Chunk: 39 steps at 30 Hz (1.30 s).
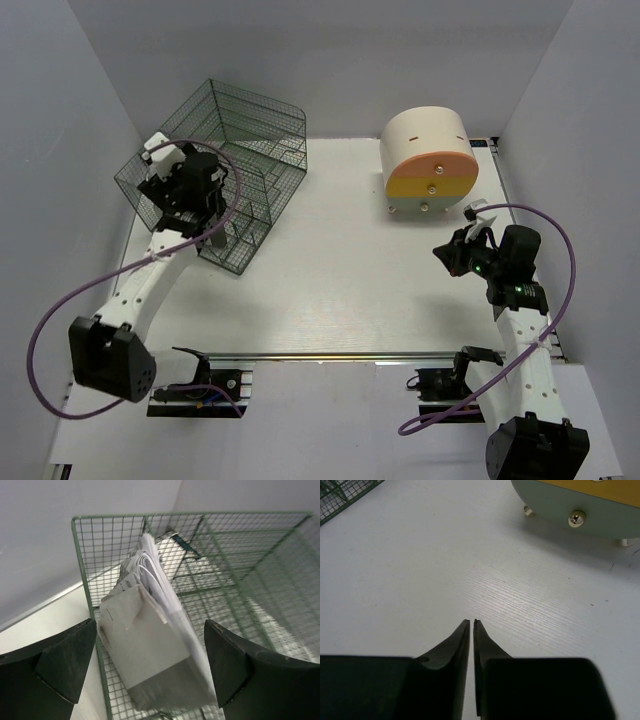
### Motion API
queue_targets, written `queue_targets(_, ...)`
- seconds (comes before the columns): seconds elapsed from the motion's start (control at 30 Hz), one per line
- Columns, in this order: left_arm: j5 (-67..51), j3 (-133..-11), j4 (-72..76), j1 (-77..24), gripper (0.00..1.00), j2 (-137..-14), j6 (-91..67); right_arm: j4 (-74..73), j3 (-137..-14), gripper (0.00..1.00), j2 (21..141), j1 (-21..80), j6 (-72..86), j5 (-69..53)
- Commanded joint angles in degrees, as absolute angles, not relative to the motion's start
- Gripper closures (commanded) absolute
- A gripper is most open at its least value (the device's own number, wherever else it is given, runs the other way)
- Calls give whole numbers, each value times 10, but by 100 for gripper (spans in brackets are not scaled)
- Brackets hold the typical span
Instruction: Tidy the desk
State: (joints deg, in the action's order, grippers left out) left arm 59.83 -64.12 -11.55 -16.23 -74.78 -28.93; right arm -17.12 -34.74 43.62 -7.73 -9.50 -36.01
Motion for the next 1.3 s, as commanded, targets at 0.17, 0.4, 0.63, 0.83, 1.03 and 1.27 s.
queue_targets(0.17,400,-641,-130,-159,2,-566,-247,-178,-355,52,436,-75,-134,-389)
queue_targets(0.4,-27,-549,-80,-159,2,-487,-158,-158,-356,11,420,-78,-117,-362)
queue_targets(0.63,-252,-436,-47,-159,2,-446,-99,-117,-345,11,377,-80,-64,-298)
queue_targets(0.83,-309,-349,-14,-165,2,-407,-81,-84,-323,11,347,-83,-33,-275)
queue_targets(1.03,-291,-322,-9,-165,2,-366,-77,-72,-316,11,341,-88,-36,-266)
queue_targets(1.27,-277,-318,-27,-165,2,-342,-65,-70,-313,11,343,-99,-40,-264)
